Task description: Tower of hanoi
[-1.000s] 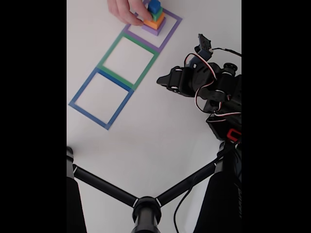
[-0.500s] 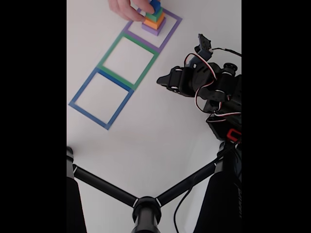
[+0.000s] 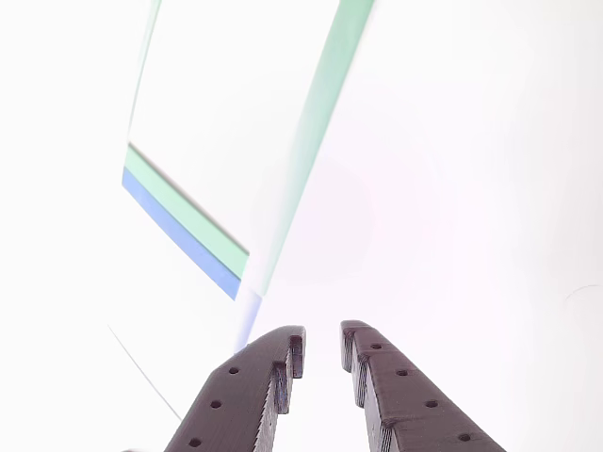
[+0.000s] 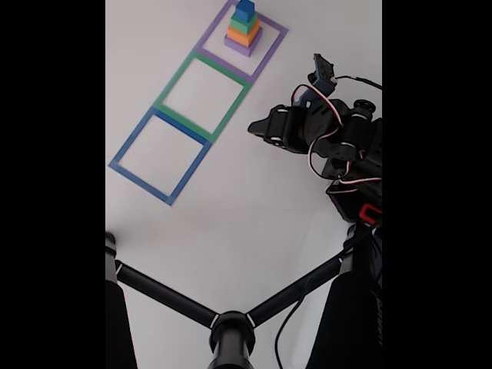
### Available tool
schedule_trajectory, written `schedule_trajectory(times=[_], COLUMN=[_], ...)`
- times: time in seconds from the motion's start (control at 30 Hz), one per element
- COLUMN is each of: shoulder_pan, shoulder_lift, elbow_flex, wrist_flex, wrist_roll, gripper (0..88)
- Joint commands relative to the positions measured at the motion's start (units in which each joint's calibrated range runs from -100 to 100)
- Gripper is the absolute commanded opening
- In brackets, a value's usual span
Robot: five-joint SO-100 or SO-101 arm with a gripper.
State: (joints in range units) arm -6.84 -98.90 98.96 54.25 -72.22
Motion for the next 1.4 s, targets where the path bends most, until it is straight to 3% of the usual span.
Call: schedule_trajectory(times=[0.0, 1.37], shoulder_pan=[-0.5, -0.5], shoulder_lift=[-0.9, -0.9], elbow_flex=[0.9, 0.9], wrist_flex=[-1.1, -1.1], wrist_roll=[1.0, 1.0], gripper=[0.2, 0.2])
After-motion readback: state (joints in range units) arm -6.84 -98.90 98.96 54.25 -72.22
